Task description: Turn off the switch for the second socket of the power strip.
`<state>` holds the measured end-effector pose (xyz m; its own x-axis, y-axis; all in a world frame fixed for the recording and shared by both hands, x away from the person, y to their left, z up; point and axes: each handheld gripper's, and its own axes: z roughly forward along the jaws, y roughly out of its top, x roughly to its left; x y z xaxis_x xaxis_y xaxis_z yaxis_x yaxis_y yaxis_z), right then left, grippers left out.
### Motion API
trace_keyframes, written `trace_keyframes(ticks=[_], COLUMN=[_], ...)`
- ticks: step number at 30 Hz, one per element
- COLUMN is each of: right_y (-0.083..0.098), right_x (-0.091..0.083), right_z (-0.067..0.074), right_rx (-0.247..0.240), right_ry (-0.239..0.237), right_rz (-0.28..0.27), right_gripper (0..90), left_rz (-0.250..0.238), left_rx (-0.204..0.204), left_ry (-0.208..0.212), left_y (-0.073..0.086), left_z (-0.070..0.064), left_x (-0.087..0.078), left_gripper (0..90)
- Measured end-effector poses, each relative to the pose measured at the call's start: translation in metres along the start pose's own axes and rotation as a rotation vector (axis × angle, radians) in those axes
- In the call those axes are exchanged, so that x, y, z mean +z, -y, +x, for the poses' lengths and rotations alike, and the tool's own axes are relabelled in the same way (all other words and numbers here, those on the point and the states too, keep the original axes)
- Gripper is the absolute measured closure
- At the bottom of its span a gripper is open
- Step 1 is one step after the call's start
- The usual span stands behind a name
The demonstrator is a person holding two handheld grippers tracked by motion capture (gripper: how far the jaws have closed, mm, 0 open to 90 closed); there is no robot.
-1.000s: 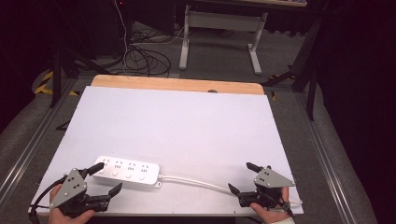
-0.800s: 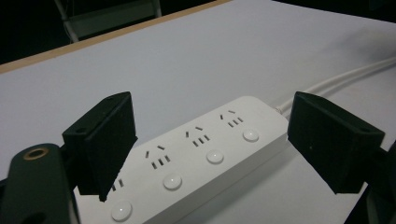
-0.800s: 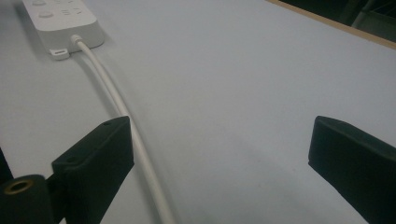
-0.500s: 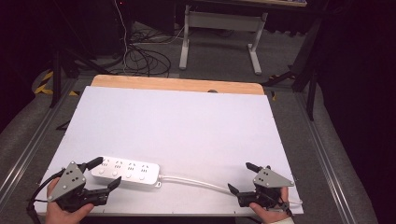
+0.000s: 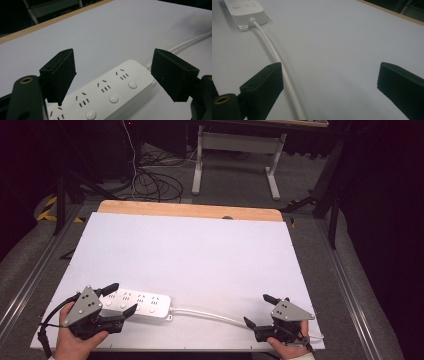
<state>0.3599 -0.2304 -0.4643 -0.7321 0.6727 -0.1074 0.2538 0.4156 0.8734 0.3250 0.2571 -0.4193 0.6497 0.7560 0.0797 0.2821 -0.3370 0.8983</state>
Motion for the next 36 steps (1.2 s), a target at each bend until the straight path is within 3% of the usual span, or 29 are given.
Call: trace_keyframes(ticks=[16, 28, 31, 33, 34, 35, 36], right_y=[0.001, 0.001, 0.001, 0.001, 0.001, 0.001, 0.001], right_x=[0.001, 0.001, 0.001, 0.001, 0.002, 0.002, 0.001], right_z=[0.001, 0.0, 0.0, 0.0, 0.0, 0.0, 0.0], right_rx=[-0.011, -0.005, -0.006, -0.006, -0.006, -0.006, -0.006], right_ry=[0.0, 0.0, -0.001, -0.002, -0.003, -0.003, -0.003], right_rz=[0.009, 0.011, 0.015, 0.014, 0.012, 0.012, 0.012], right_gripper=[7.6, 7.6, 7.7, 7.7, 7.7, 7.7, 7.7], left_rz=[0.023, 0.069, 0.091, 0.104, 0.115, 0.131, 0.143], left_rx=[-0.018, -0.001, 0.017, 0.021, 0.022, 0.023, 0.02], left_ry=[0.036, 0.058, 0.059, 0.078, 0.088, 0.103, 0.115], left_y=[-0.015, -0.02, -0.022, -0.024, -0.025, -0.026, -0.026], left_z=[-0.001, -0.002, -0.002, -0.001, 0.0, 0.001, 0.002], left_x=[0.022, 0.035, 0.035, 0.034, 0.034, 0.034, 0.034], left_gripper=[20.5, 22.7, 39.6, 44.0, 56.2, 56.2, 70.4])
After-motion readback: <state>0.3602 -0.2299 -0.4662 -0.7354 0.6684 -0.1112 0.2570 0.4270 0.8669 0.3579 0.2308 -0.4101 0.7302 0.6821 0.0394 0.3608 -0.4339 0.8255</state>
